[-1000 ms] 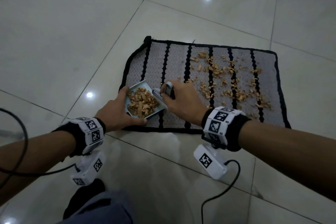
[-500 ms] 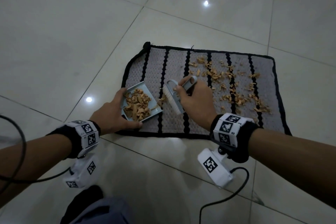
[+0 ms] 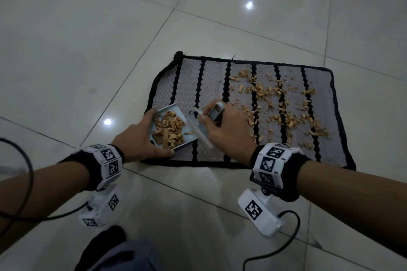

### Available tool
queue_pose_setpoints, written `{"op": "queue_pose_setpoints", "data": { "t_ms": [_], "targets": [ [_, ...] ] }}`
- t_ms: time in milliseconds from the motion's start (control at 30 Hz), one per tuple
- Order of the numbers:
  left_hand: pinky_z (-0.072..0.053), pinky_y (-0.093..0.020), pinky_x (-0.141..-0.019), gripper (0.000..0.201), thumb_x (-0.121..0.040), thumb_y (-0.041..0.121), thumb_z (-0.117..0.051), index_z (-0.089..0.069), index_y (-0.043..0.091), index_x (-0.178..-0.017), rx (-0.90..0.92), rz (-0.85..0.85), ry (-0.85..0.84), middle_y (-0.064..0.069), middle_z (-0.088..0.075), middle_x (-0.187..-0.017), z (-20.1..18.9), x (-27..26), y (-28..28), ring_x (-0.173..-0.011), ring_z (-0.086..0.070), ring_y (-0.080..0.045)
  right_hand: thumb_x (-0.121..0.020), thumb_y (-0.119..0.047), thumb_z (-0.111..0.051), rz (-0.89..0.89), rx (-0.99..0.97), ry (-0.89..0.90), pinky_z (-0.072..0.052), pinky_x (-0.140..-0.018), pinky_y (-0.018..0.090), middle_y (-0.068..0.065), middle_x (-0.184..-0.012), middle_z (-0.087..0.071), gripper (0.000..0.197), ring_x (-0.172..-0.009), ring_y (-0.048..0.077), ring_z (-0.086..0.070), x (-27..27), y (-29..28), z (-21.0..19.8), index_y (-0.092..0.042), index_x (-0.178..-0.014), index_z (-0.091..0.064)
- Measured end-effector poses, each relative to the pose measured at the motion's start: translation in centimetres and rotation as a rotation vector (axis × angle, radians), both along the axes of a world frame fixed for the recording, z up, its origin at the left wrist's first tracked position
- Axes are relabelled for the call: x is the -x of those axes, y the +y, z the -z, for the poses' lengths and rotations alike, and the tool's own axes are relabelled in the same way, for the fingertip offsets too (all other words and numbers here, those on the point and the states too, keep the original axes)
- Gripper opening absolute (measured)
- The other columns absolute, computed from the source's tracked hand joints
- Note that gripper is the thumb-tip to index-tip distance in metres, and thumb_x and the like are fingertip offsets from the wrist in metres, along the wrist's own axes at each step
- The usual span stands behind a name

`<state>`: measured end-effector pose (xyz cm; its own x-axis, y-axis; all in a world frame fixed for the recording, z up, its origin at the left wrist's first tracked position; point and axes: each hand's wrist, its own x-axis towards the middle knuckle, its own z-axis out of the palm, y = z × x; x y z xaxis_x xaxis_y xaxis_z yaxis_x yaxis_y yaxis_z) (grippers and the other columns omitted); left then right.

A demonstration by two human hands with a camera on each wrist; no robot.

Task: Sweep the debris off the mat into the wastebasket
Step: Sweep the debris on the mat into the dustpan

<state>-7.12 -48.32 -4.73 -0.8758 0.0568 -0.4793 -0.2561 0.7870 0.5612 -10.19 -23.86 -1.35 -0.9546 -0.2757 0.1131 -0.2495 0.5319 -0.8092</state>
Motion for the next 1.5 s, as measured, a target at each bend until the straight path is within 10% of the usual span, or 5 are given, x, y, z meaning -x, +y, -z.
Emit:
{"op": "queue_pose_setpoints", "data": {
  "t_ms": [100, 633, 833, 967, 1500],
  "targets": [
    [-0.053, -0.042, -0.096, 0.14, -0.044, 0.073, -0.083, -0.002, 0.037, -0.152, 0.039, 0.015, -0.015, -0.002, -0.058, -0.134, 0.1, 0.1, 0.3, -0.109, -0.064, -0.024, -0.092, -0.012, -0.06, -0.063, -0.085, -0.014, -0.052, -0.06, 0.046, 0.013, -0.077, -0.064, 0.004, -0.066, 0.027, -0.06, 0.0, -0.1, 0.8, -0.009, -0.091, -0.059],
    [-0.052, -0.036, -0.096, 0.135, -0.053, 0.063, -0.088, -0.003, 0.034, -0.155, 0.108, 0.093, -0.036, -0.008, -0.054, -0.14, 0.1, 2.7, 0.7, -0.113, -0.061, -0.028, -0.105, -0.028, -0.04, 0.385, -0.152, 0.127, -0.025, -0.048, 0.026, 0.0, -0.06, -0.045, 0.033, -0.05, 0.01, -0.035, 6.1, 6.6, 0.2, -0.003, -0.089, -0.056],
    [-0.052, -0.038, -0.096, 0.135, -0.049, 0.069, -0.085, -0.007, 0.033, -0.153, 0.109, 0.087, -0.027, -0.007, -0.053, -0.141, 0.2, 2.7, 0.6, -0.114, -0.06, -0.027, -0.106, -0.032, -0.031, 0.578, -0.4, -0.014, -0.041, -0.065, 0.037, 0.015, -0.091, -0.062, 0.043, -0.078, 0.029, -0.055, 7.3, 8.7, 3.4, 0.0, -0.106, -0.059],
    [-0.055, -0.041, -0.091, 0.131, -0.05, 0.07, -0.084, -0.01, 0.035, -0.152, 0.148, 0.087, 0.005, -0.005, -0.058, -0.134, 0.2, 2.6, 0.8, -0.105, -0.063, -0.026, -0.106, -0.034, -0.028, 0.54, -0.407, -0.063, -0.025, -0.051, 0.028, 0.009, -0.069, -0.048, 0.043, -0.053, 0.019, -0.037, 7.0, 6.9, 3.3, -0.007, -0.078, -0.046],
    [-0.055, -0.041, -0.09, 0.125, -0.056, 0.071, -0.081, -0.008, 0.035, -0.15, 0.152, 0.077, 0.028, -0.006, -0.057, -0.132, 0.5, 1.7, 1.4, -0.103, -0.064, -0.028, -0.105, -0.022, -0.037, 0.296, -0.391, -0.008, -0.019, -0.046, 0.027, 0.007, -0.071, -0.048, 0.036, -0.055, 0.02, -0.039, 4.2, -1.6, 2.6, -0.001, -0.087, -0.06]
  ]
}}
